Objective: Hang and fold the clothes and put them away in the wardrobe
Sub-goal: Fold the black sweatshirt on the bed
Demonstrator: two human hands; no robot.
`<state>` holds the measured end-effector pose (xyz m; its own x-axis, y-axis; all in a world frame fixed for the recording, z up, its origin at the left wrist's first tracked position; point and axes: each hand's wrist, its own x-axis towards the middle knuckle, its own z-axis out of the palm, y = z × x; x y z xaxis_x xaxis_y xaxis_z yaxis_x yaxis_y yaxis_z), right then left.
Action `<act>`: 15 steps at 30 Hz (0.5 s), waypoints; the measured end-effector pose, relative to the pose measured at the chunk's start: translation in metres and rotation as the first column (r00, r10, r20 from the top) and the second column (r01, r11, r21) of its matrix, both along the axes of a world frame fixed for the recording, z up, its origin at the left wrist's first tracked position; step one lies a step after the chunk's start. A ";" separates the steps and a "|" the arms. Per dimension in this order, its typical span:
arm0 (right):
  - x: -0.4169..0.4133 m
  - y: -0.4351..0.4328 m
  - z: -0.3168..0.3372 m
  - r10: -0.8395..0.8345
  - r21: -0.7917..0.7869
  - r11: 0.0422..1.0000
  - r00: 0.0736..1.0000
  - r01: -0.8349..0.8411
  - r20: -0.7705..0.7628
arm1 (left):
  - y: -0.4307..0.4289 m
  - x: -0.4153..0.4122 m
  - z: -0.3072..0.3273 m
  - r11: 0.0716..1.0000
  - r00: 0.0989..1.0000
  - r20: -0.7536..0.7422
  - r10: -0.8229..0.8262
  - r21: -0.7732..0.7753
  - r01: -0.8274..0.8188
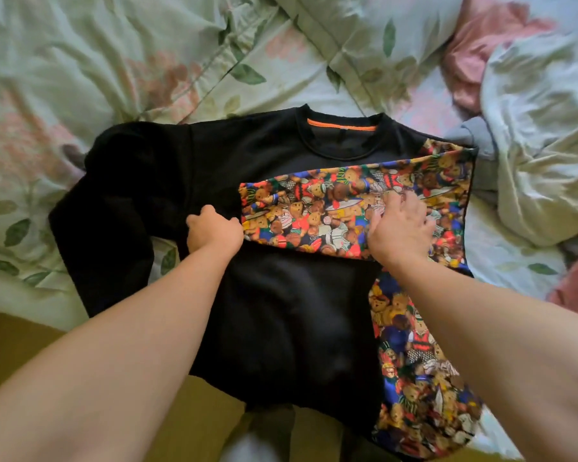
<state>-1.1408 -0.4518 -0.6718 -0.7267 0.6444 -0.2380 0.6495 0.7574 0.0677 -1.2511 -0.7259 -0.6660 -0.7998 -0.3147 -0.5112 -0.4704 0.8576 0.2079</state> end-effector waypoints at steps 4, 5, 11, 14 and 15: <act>0.027 0.040 -0.005 -0.266 -0.123 0.953 0.960 0.276 0.092 | -0.003 -0.003 -0.012 0.986 0.991 -0.082 0.105 0.135 -0.094; 0.036 0.043 -0.008 -0.302 -0.151 0.935 0.945 0.320 0.127 | -0.004 -0.001 -0.015 0.977 0.987 -0.097 0.129 0.182 -0.110; 0.070 0.048 -0.019 -0.275 -0.222 0.921 0.938 0.320 0.213 | -0.010 0.020 -0.031 0.943 0.953 -0.143 0.266 0.243 -0.226; 0.069 0.053 -0.018 -0.255 -0.256 0.915 0.938 0.313 0.236 | -0.010 0.023 -0.031 0.937 0.939 -0.170 0.299 0.240 -0.254; 0.069 0.056 -0.017 -0.246 -0.265 0.914 0.939 0.308 0.242 | -0.009 0.024 -0.029 0.933 0.933 -0.178 0.312 0.242 -0.266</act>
